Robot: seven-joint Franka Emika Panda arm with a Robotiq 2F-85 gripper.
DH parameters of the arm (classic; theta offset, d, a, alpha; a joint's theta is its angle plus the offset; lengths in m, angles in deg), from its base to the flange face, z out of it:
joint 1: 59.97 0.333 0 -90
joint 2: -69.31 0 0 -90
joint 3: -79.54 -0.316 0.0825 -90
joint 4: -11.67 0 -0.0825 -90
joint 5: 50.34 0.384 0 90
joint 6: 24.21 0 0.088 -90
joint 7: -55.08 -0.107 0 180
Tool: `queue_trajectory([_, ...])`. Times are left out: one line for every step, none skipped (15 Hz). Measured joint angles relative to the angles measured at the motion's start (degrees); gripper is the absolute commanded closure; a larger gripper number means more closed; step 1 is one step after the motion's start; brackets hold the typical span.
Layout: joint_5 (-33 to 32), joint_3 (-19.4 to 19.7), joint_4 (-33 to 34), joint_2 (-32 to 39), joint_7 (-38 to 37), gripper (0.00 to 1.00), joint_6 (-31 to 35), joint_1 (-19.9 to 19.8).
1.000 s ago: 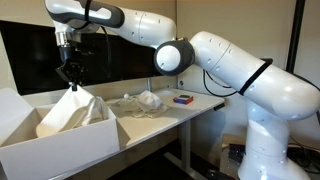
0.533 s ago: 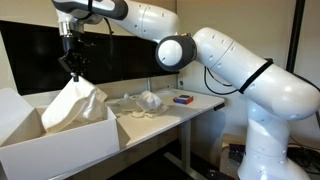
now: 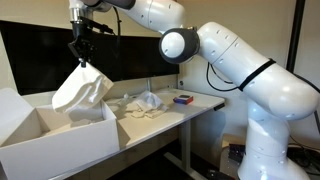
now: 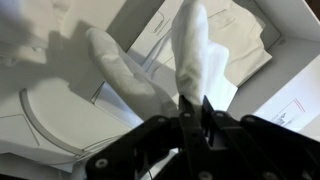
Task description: Take two folded white cloths out of the white box on the left
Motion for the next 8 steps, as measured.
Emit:
queue_trajectory([0.0,0.1,0.0,-0.5,0.2,0.97,0.0,-0.6])
queue_trajectory([0.0,0.3,0.0,-0.9,0.4,0.97,0.0,-1.1])
queue_trajectory([0.0,0.4,0.0,-1.3,0.6,0.97,0.0,-1.7])
queue_trajectory([0.0,0.4,0.0,-1.7,0.8,0.97,0.0,-2.2])
queue_trajectory([0.0,0.5,0.0,-2.0,1.0,0.97,0.0,-2.8])
queue_trajectory([0.0,0.6,0.0,-2.4,1.1,0.97,0.0,-3.3])
queue_trajectory([0.0,0.7,0.0,-2.6,1.3,0.97,-0.1,-3.9])
queue_trajectory([0.0,0.8,0.0,-2.9,1.4,0.97,-0.1,-4.5])
